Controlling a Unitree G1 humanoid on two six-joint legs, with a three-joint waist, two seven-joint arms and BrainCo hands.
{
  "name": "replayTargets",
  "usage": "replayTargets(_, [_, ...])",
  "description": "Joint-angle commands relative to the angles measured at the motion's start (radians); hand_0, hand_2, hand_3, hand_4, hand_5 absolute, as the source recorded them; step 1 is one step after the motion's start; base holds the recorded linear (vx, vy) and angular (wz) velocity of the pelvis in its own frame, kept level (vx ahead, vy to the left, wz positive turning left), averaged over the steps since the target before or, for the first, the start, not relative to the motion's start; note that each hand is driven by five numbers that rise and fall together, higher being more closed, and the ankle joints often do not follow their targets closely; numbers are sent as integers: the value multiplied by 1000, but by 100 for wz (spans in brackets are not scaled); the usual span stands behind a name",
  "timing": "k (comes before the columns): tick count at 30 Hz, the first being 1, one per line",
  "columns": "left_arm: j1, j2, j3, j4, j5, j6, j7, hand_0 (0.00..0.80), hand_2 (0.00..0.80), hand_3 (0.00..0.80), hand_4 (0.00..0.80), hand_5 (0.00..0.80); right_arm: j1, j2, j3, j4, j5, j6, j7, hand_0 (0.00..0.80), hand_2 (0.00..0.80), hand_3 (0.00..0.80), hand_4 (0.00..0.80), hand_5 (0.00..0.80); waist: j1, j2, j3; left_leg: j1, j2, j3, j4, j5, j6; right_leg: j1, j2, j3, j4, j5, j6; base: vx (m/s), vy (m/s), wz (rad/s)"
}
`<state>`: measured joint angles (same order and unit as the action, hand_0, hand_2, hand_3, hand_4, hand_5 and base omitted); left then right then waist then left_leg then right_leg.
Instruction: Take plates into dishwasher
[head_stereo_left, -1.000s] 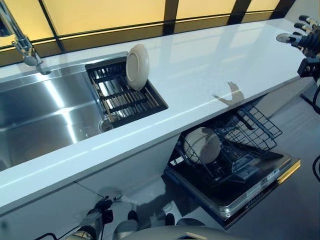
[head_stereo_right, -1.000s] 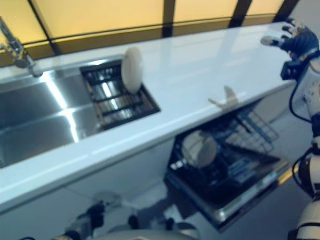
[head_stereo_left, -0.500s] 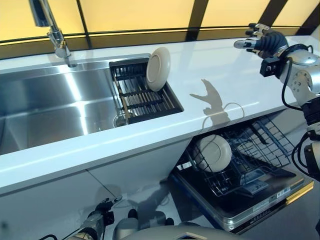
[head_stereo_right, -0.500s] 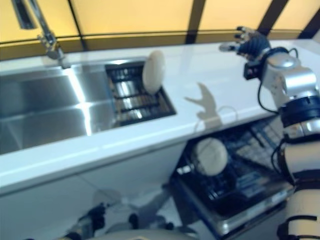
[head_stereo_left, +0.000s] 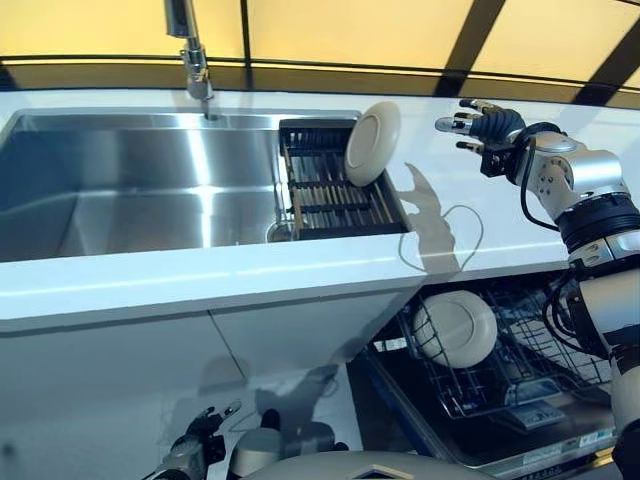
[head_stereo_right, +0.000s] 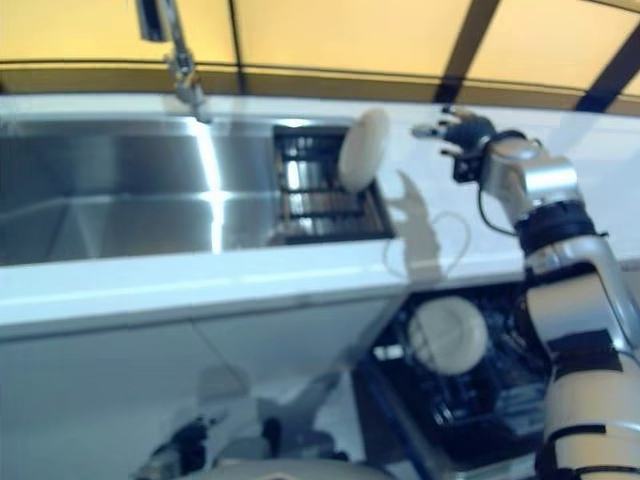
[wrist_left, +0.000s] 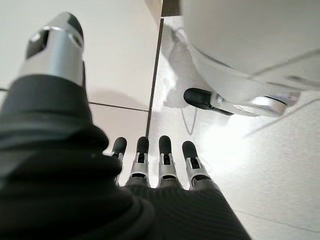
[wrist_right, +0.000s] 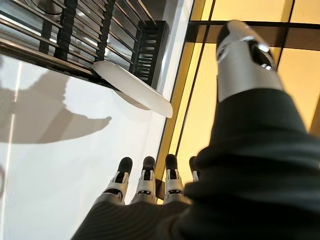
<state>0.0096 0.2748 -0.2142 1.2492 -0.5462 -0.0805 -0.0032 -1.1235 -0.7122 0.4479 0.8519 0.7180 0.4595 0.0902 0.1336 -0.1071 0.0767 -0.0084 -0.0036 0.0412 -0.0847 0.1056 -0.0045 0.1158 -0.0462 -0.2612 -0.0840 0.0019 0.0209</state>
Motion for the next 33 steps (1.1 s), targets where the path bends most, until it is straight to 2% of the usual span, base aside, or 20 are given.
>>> replayTargets(1, [-46,13,-54,25,-32,-48,-17,0,0,0,0,0,-202,-44,54,78,42,-26,-38,0,0,0,0,0,35,-25,46,36,43,-22,-3,-65,-55,-42,-117,4,-3,102,97,-18,-2,20])
replayTargets(11, [-44,23,-75,20,-47,-85,-37,0,0,0,0,0,-277,-70,67,160,133,-36,-50,0,0,0,0,0,48,-17,91,0,42,-43,-3,-49,-57,-72,-120,-11,1,113,100,-41,-4,10])
replayTargets(16, [-38,24,-82,15,-48,-85,-37,0,0,0,0,0,-287,-71,53,167,166,-22,-31,0,0,0,0,0,48,-14,94,-1,42,-45,-3,-48,-57,-74,-120,-13,1,113,99,0,0,0])
replayTargets(26, [-33,19,-94,6,-64,-102,-37,0,0,0,0,0,-299,-44,49,148,201,-44,-68,0,0,0,0,0,55,3,123,-18,40,-55,-3,-38,-58,-87,-127,-17,3,117,100,0,0,0])
replayTargets(33, [-37,24,-89,6,-67,-100,-32,0,0,0,0,0,-312,-35,58,138,201,-40,-68,0,0,0,0,0,57,1,122,-14,39,-59,-3,-39,-58,-84,-131,-22,6,116,102,-2,2,4])
